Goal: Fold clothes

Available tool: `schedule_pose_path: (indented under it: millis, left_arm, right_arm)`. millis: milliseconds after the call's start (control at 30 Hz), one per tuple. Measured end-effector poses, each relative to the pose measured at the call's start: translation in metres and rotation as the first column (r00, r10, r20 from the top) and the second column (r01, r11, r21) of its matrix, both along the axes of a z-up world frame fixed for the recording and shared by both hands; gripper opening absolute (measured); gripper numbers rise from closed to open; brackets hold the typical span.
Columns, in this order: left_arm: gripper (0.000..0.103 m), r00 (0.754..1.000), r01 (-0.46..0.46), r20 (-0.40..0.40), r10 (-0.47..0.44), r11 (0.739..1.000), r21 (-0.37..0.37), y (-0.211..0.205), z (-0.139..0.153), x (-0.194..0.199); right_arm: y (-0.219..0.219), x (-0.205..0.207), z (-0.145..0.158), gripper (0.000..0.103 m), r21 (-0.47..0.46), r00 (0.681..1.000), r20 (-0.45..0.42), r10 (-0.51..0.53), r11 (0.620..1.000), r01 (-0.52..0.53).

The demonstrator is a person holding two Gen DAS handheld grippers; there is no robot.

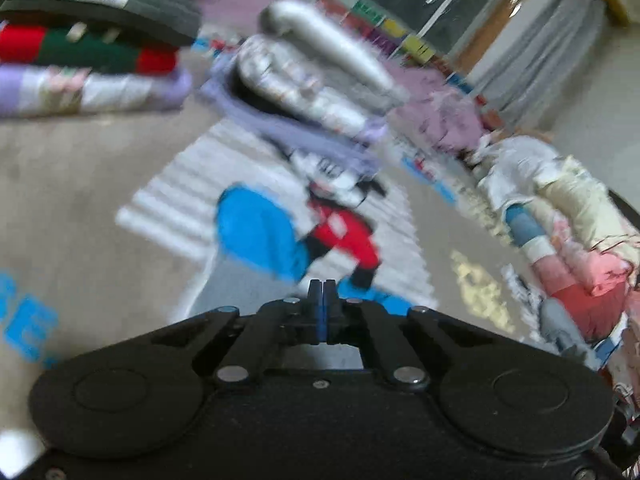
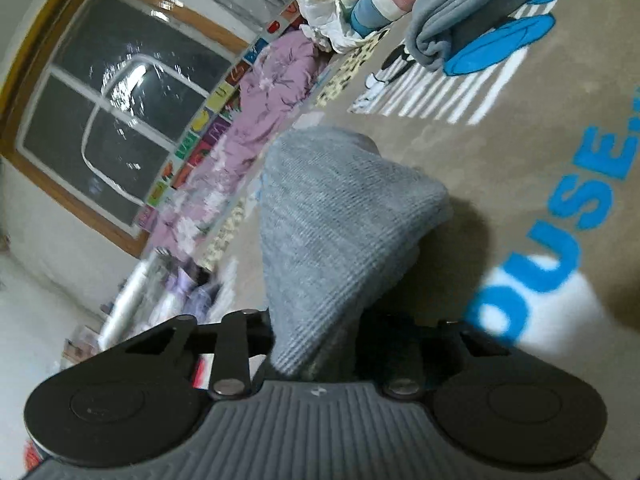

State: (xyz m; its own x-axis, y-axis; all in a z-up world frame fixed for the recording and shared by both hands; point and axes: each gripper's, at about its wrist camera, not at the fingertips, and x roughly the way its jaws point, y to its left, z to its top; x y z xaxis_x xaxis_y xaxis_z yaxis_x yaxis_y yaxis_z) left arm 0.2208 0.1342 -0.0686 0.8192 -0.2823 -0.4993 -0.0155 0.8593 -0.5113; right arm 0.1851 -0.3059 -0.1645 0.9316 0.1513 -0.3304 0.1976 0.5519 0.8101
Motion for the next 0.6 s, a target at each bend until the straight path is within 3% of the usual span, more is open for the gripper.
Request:
schedule_pose_path:
  millis: [133, 167, 200, 233, 267, 367, 467, 500, 533, 567, 600]
  left_arm:
    - [0.0, 0.998, -0.068, 0.006, 0.068, 0.997, 0.023, 0.023, 0.017, 0.001]
    - [0.004, 0.996, -0.091, -0.007, 0.091, 0.996, 0.025, 0.031, 0.019, -0.001]
    - [0.016, 0.994, -0.103, -0.033, 0.104, 0.994, 0.027, 0.039, 0.018, -0.004]
    - [0.05, 0.993, -0.103, -0.057, 0.105, 0.994, 0.027, 0.045, 0.014, -0.007]
    - [0.063, 0.991, -0.108, -0.072, 0.11, 0.994, 0.023, 0.049, 0.008, -0.012]
    - [0.063, 0.988, -0.088, -0.125, 0.092, 0.995, 0.036, 0.05, -0.005, -0.018]
    - [0.063, 0.988, -0.04, -0.15, 0.044, 0.999, 0.029, 0.039, -0.01, -0.012]
    - [0.063, 0.987, -0.022, -0.156, 0.026, 0.999, 0.03, 0.034, -0.012, -0.01]
    - [0.063, 0.987, -0.007, -0.163, 0.012, 0.999, 0.034, 0.029, -0.014, -0.009]
    - [0.062, 0.986, 0.002, -0.169, 0.006, 0.999, 0.045, 0.026, -0.015, -0.009]
    - [0.062, 0.985, 0.007, -0.172, 0.003, 0.998, 0.057, 0.022, -0.017, -0.009]
  right_arm:
    - [-0.003, 0.01, 0.016, 0.03, 0.028, 0.998, 0.062, -0.007, 1.0, 0.005]
    - [-0.003, 0.012, 0.02, 0.03, 0.033, 0.997, 0.075, -0.01, 0.999, 0.007]
    - [-0.005, 0.014, 0.023, 0.029, 0.037, 0.996, 0.087, -0.012, 0.999, 0.008]
    - [-0.007, 0.014, 0.026, 0.029, 0.037, 0.995, 0.095, -0.016, 0.999, 0.013]
    - [-0.007, 0.014, 0.027, 0.029, 0.035, 0.995, 0.1, -0.025, 0.999, 0.022]
    - [-0.011, 0.007, 0.02, 0.029, 0.016, 0.993, 0.087, -0.081, 0.997, 0.08]
    - [-0.012, -0.006, 0.0, 0.03, 0.006, 0.992, 0.015, -0.127, 0.992, 0.127]
    - [-0.012, -0.009, -0.008, 0.038, 0.013, 0.991, -0.019, -0.135, 0.991, 0.135]
    - [-0.012, -0.012, -0.013, 0.038, 0.018, 0.99, -0.028, -0.142, 0.99, 0.142]
    - [-0.014, -0.015, -0.015, 0.04, 0.02, 0.99, -0.015, -0.14, 0.99, 0.14]
    - [-0.014, -0.016, -0.013, 0.048, 0.015, 0.991, -0.006, -0.132, 0.991, 0.132]
